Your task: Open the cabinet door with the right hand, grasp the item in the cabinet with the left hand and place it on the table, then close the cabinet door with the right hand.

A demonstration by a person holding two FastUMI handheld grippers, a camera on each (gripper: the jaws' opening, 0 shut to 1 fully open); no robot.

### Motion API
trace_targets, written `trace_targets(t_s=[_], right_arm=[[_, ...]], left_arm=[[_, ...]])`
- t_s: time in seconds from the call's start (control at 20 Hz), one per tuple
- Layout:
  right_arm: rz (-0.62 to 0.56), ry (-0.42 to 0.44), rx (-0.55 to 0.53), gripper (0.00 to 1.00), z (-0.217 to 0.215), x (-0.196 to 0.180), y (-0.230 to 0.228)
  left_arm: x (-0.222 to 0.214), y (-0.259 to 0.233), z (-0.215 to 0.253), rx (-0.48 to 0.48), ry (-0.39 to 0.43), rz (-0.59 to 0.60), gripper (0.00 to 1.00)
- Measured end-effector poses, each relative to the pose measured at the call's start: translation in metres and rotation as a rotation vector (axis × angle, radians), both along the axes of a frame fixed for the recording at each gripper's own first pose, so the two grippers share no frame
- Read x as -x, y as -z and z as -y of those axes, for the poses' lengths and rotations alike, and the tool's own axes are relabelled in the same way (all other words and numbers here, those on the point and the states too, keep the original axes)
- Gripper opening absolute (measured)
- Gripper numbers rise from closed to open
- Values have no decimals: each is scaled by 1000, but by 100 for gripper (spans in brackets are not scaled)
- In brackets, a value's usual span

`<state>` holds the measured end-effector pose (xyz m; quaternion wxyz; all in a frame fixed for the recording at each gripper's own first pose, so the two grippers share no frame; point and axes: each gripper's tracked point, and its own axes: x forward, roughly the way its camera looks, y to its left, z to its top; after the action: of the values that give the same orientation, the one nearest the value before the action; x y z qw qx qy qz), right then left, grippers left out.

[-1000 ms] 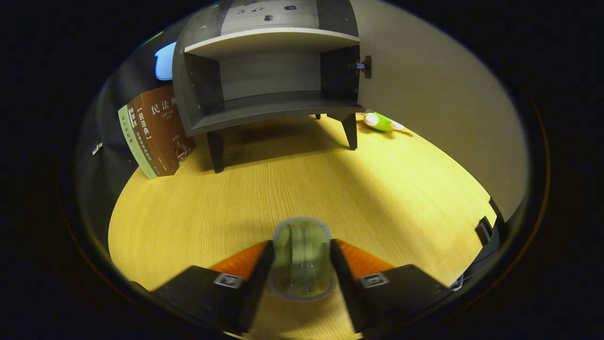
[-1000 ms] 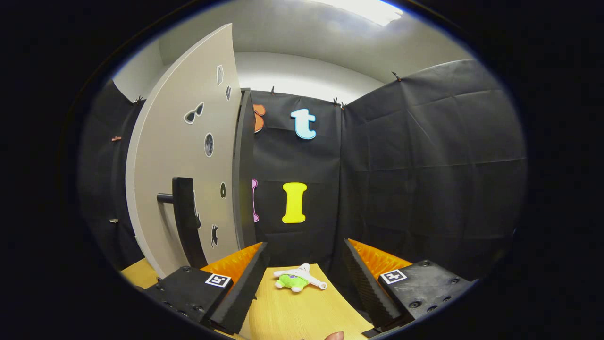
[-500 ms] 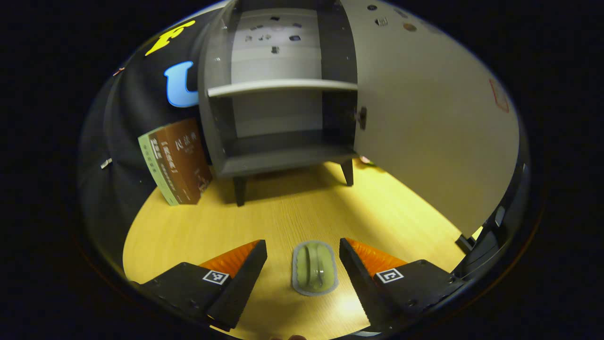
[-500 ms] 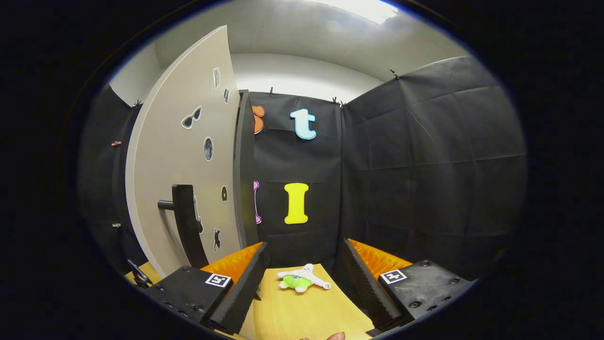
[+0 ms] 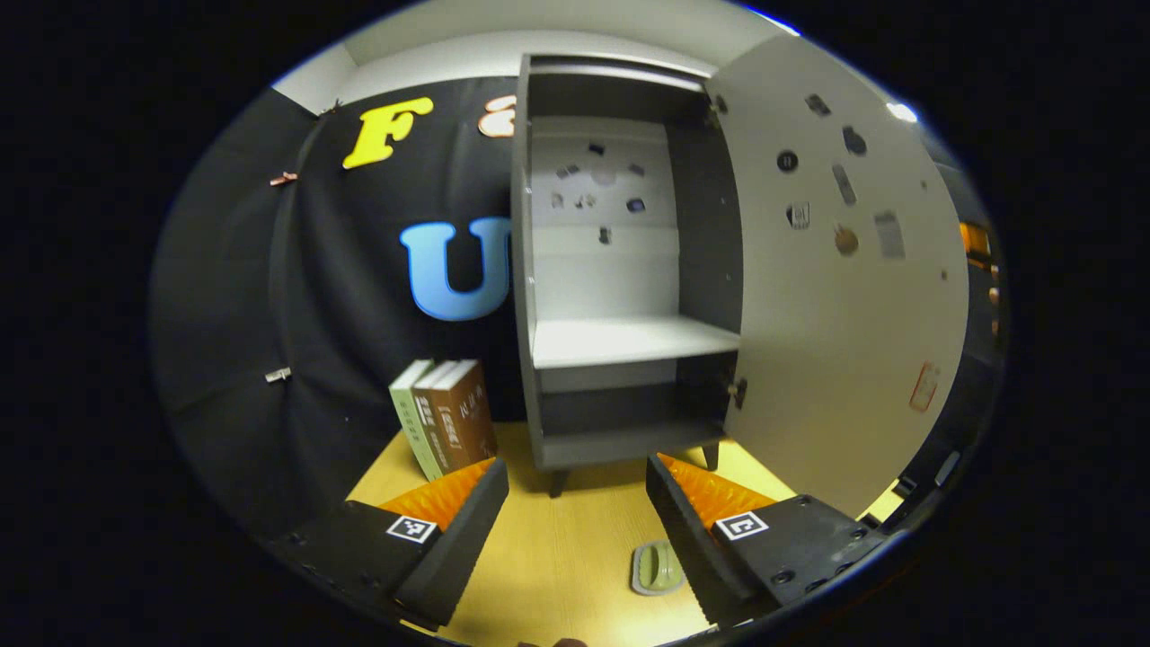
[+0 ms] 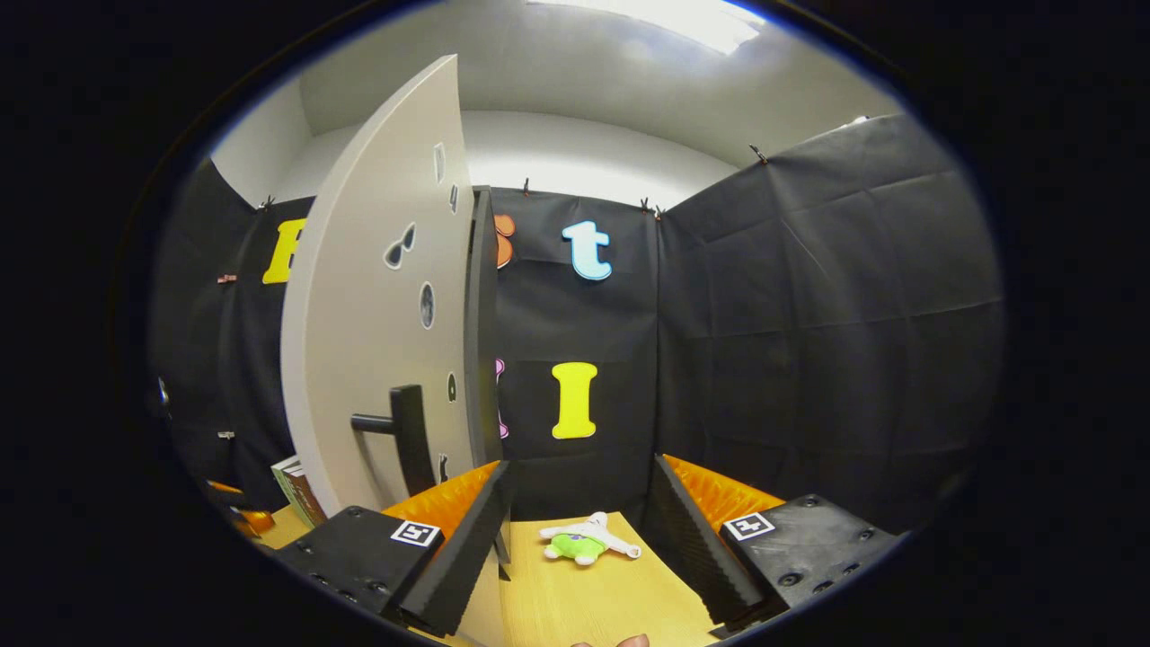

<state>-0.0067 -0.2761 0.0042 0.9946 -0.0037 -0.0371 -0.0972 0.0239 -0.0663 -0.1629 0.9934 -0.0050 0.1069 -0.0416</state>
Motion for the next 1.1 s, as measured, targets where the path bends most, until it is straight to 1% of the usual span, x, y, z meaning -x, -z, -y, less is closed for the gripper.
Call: trace_targets(t_s=[0.1, 0.25, 0.4, 0.45, 0.75, 1.1], right_arm=[[1, 27, 5, 97, 0, 3, -1], [-2, 54, -1, 96, -5, 9, -1], [-12, 104, 10, 97, -9, 12, 0], [-11, 106, 15, 97, -13, 10, 0], [-13, 58, -21, 97, -63, 16, 5], [-13, -33, -67, 97, -124, 5, 12]], left_arm=[[4, -38, -10, 25, -1, 62, 97], [12, -74, -27, 16, -7, 112, 97], [20, -87, -33, 43, 0, 120, 97], [22, -90, -37, 49, -2, 124, 97], [36, -89, -54, 45, -2, 127, 97], [51, -91, -62, 48, -11, 145, 97]])
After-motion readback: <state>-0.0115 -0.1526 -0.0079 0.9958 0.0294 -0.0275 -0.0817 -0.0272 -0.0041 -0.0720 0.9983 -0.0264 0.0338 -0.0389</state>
